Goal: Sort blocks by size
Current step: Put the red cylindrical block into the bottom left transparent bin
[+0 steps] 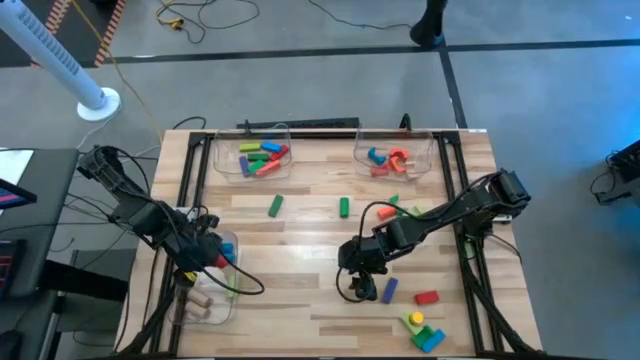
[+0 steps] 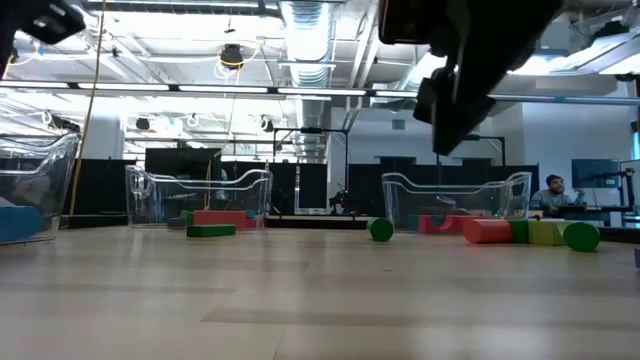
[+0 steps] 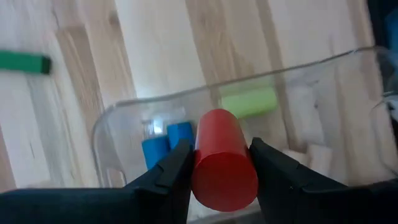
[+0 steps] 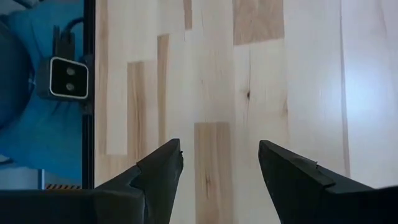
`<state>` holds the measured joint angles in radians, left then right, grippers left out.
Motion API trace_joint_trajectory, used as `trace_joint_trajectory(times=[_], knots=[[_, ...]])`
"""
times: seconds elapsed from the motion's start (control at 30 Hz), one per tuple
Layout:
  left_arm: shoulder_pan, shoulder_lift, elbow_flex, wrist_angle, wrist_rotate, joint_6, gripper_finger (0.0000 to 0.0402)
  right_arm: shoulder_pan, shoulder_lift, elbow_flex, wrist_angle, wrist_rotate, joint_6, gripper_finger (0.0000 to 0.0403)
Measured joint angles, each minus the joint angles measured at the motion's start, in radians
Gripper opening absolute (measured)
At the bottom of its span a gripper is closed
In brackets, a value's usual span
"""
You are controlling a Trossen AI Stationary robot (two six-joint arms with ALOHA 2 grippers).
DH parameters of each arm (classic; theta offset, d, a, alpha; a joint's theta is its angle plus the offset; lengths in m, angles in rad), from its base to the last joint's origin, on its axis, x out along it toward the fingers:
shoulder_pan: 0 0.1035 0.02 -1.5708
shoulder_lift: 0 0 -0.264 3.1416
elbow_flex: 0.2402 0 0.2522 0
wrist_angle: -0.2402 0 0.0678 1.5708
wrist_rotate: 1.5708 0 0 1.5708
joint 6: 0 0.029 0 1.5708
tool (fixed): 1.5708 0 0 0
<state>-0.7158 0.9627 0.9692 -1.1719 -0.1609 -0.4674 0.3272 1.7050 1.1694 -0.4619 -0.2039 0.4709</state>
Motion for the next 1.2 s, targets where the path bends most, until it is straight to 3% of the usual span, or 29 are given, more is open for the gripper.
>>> trace_joint_trajectory(times=[0.37, 0.93, 1.2], knots=[[-0.006, 0.006, -0.135, 0.025, 0.03, -0.097, 0.0135, 0.02, 0.0, 0.0, -0.125, 0.0, 0.036, 0.0232], [-0.006, 0.006, -0.247, 0.11, 0.053, -0.155, 0.0143, 0.019, -0.002, 0.0, -0.361, 0.025, 0.052, 0.023], [-0.005, 0.005, -0.248, 0.113, 0.016, -0.15, 0.0192, 0.035, -0.161, 0.0, -0.424, 0.235, 0.057, 0.023]])
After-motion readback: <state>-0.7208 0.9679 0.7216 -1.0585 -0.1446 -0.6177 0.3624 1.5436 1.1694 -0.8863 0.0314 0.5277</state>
